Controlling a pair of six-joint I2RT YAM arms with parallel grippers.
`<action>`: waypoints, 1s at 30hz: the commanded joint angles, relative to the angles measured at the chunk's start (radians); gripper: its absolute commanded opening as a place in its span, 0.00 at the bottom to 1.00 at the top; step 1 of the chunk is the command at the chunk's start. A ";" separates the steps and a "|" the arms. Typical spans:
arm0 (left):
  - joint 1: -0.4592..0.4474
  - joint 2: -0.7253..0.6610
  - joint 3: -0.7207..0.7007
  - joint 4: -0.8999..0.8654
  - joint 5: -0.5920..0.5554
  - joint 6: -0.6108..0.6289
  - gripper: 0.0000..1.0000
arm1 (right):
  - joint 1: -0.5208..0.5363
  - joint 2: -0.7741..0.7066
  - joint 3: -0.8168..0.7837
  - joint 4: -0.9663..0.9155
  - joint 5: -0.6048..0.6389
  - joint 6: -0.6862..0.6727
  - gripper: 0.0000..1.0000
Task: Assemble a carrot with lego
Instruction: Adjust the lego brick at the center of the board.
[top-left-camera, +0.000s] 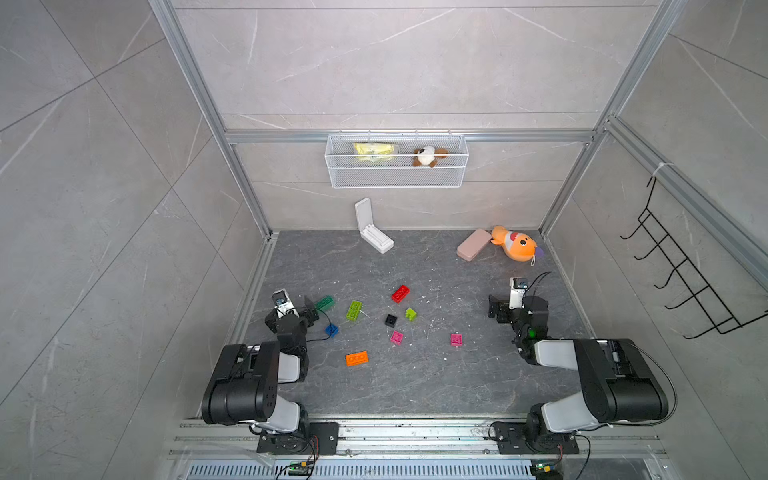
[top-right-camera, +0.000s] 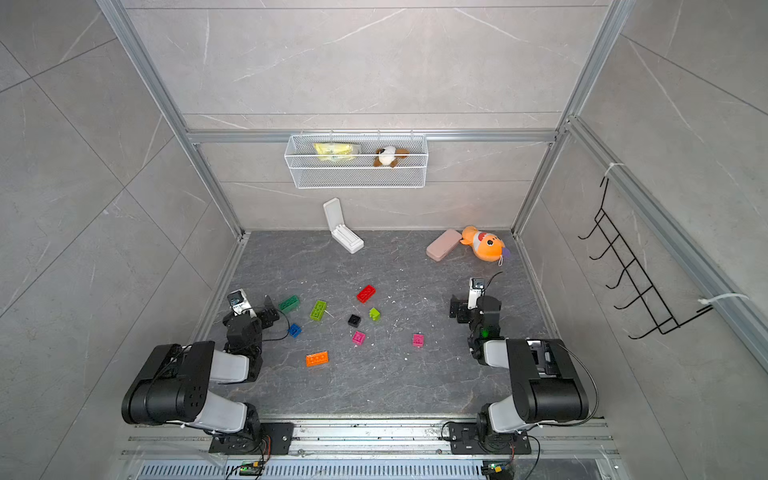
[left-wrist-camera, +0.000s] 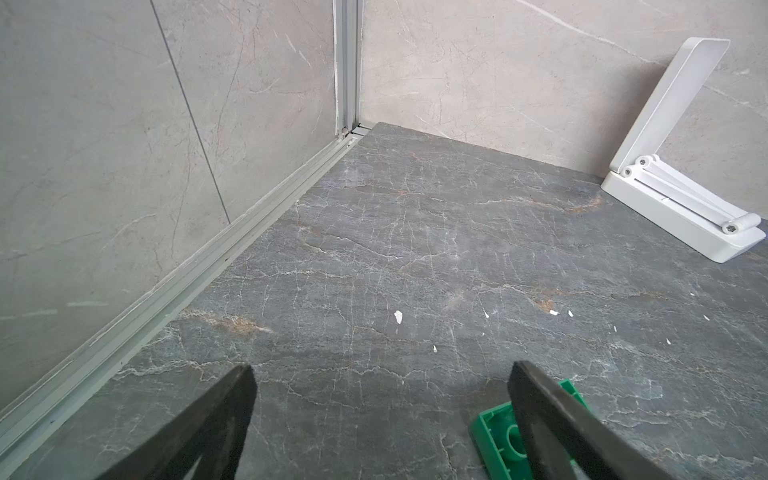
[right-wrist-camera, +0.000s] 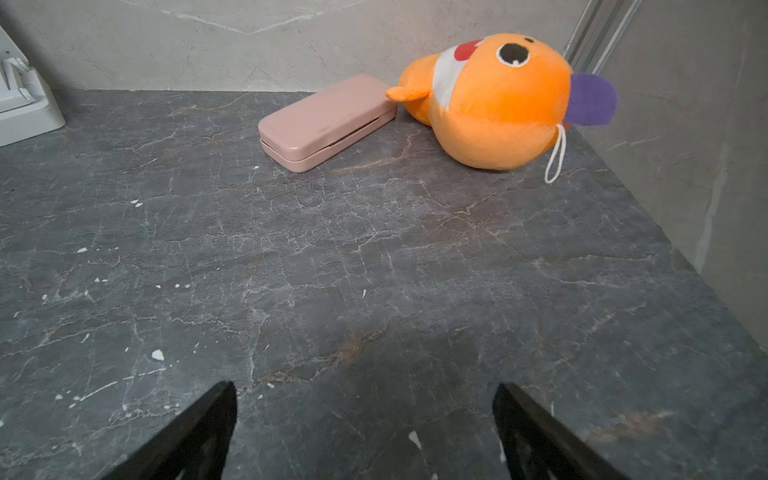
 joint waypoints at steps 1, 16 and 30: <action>0.008 0.004 0.020 0.044 0.005 0.009 0.98 | -0.005 0.008 0.017 0.028 -0.005 0.001 1.00; 0.006 0.006 0.020 0.044 0.006 0.008 0.98 | -0.004 0.008 0.017 0.028 -0.006 0.002 1.00; 0.006 -0.219 0.168 -0.383 -0.025 -0.058 0.98 | -0.005 -0.153 0.011 -0.088 0.109 0.043 1.00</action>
